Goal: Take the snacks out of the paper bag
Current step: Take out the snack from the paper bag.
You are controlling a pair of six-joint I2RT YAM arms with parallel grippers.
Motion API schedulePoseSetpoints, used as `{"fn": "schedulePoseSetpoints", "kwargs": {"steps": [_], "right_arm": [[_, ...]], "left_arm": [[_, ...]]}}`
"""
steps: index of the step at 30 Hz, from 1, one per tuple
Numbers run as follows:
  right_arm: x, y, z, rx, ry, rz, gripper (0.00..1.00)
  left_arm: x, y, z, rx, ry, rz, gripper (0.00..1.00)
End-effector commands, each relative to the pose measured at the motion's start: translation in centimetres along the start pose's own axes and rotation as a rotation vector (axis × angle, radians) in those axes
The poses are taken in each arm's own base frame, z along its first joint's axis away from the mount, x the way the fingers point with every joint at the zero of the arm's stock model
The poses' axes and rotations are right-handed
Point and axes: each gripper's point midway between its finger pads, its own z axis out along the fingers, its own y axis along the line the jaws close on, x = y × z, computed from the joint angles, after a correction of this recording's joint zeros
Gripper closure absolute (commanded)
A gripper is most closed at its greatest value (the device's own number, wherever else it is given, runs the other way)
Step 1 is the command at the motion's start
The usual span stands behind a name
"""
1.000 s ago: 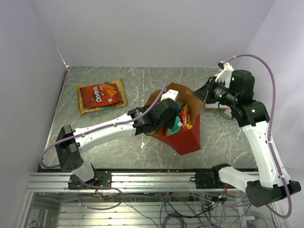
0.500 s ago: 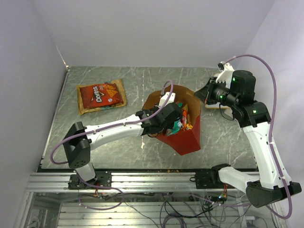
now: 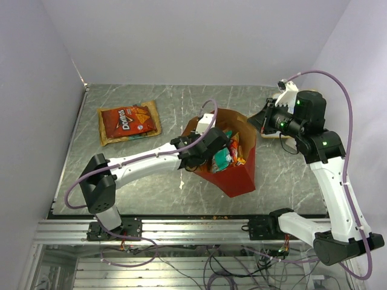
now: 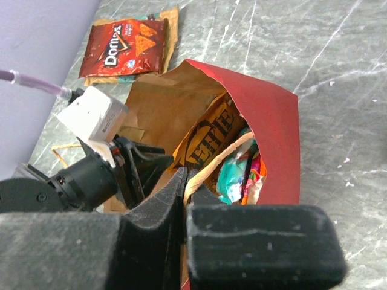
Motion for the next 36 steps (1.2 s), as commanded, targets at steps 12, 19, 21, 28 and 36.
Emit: {"fn": "schedulePoseSetpoints", "kwargs": {"steps": [12, 19, 21, 28, 36], "right_arm": [[-0.3, 0.6, -1.2, -0.016, -0.033, -0.032, 1.00], [-0.2, 0.6, -1.2, -0.014, -0.035, -0.034, 1.00], [-0.3, 0.6, -1.3, -0.012, -0.037, -0.037, 1.00], [-0.5, 0.3, -1.4, 0.007, -0.046, -0.046, 1.00], [-0.6, 0.0, -1.6, 0.025, -0.052, -0.045, 1.00]], "left_arm": [[3.3, 0.6, 5.4, -0.072, 0.085, 0.101, 0.50], [4.1, -0.2, 6.3, -0.037, 0.119, 0.128, 0.72], [2.8, -0.8, 5.5, -0.007, 0.104, 0.114, 0.79], [-2.9, -3.6, 0.6, 0.206, 0.008, 0.057, 0.93], [-8.4, -4.4, -5.8, 0.372, -0.095, -0.002, 0.93]]}}
